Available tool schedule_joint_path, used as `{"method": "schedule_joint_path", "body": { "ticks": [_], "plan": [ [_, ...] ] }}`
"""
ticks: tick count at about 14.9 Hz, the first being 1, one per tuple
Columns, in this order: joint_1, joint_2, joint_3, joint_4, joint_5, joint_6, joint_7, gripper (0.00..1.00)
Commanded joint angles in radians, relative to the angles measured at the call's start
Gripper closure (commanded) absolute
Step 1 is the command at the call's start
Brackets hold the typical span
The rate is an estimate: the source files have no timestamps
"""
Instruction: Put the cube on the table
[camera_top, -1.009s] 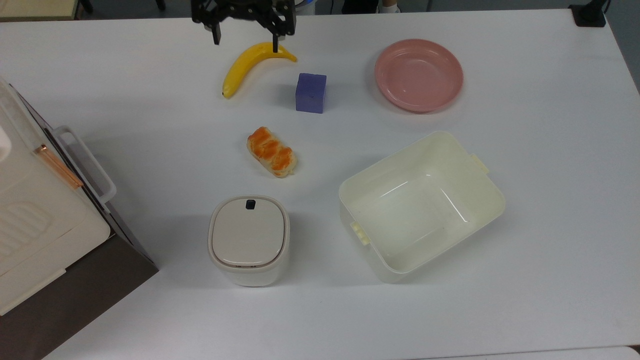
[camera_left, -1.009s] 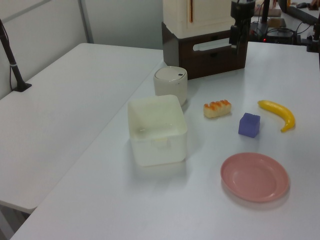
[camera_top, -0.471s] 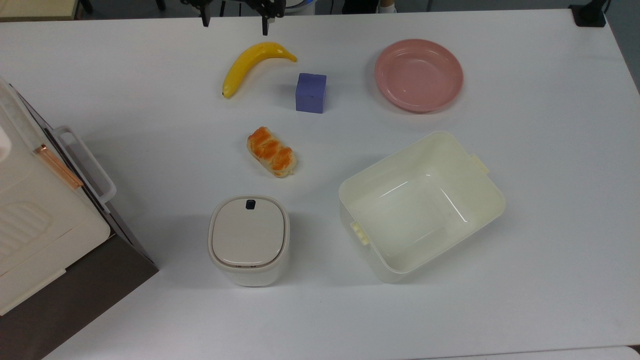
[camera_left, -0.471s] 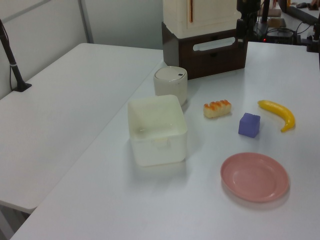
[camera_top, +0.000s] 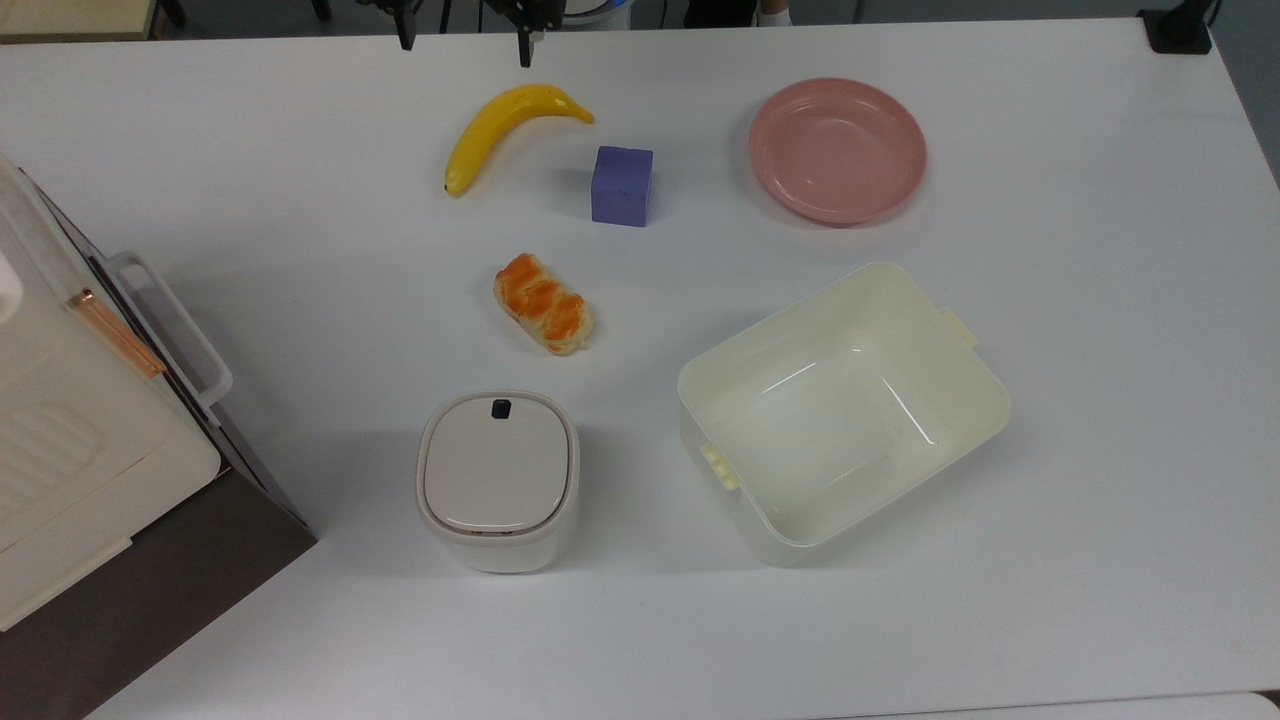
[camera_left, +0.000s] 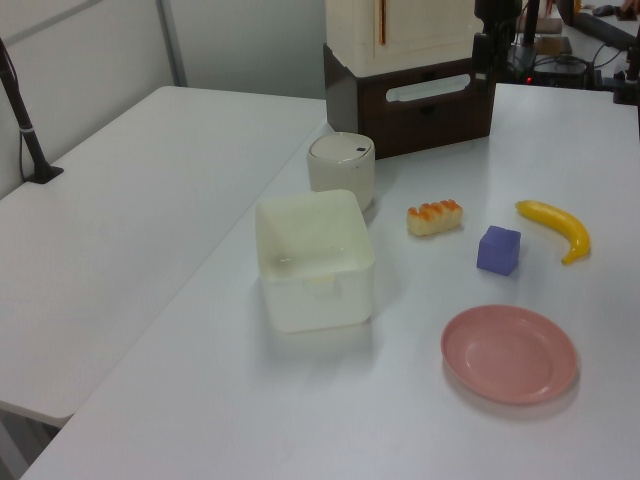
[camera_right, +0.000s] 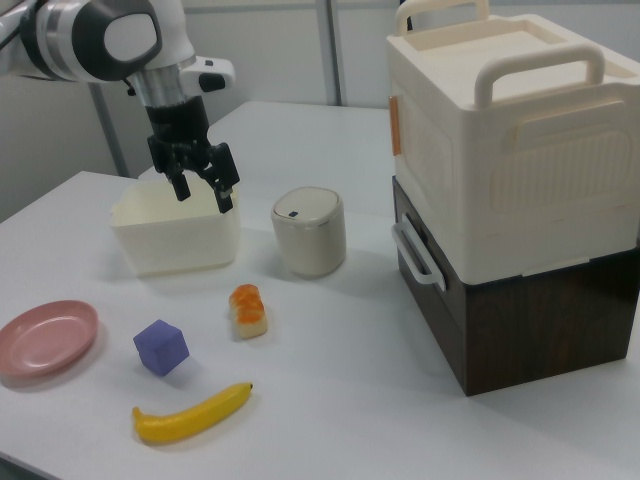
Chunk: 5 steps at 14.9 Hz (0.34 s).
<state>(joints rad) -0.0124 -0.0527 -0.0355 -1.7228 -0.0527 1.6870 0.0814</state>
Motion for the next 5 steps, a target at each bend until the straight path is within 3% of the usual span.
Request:
{"method": "schedule_joint_path", "body": {
  "ticks": [1,5],
  "plan": [
    [-0.001,0.028,-0.015,0.055,0.028,-0.023,-0.028,0.0],
    [-0.001,0.04,-0.015,0.058,0.028,-0.02,-0.029,0.0]
  ]
}}
